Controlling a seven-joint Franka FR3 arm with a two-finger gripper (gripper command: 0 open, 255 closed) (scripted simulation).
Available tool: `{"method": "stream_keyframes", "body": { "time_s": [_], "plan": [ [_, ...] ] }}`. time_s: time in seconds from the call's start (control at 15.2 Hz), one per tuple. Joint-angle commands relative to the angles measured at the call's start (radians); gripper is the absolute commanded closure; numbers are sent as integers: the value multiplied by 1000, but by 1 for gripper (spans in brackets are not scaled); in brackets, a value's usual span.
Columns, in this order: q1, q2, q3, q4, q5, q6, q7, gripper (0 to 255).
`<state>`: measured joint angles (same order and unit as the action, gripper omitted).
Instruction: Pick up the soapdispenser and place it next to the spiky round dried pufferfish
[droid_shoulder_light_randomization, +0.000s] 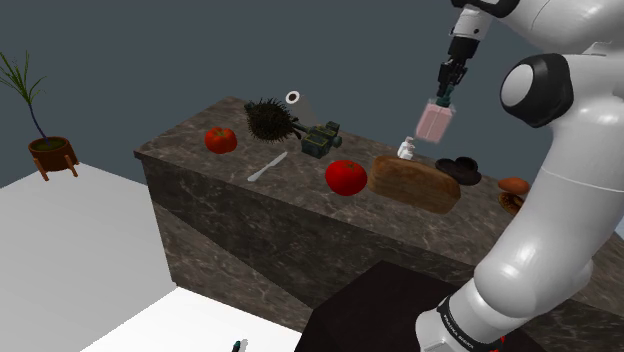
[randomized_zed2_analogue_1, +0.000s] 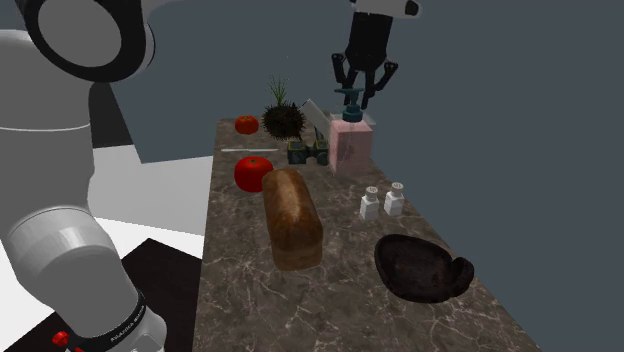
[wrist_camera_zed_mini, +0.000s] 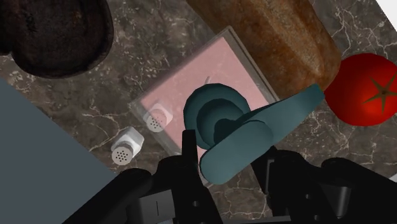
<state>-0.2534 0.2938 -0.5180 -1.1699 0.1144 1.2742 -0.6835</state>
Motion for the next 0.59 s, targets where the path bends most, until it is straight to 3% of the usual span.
{"method": "stream_keyframes", "body": {
  "time_s": [0.0,0.53],
  "plan": [
    [-9,17,0,54,9,-39,-1,255],
    [-97,146,1,370,78,-231,-18,255]
  ]
}}
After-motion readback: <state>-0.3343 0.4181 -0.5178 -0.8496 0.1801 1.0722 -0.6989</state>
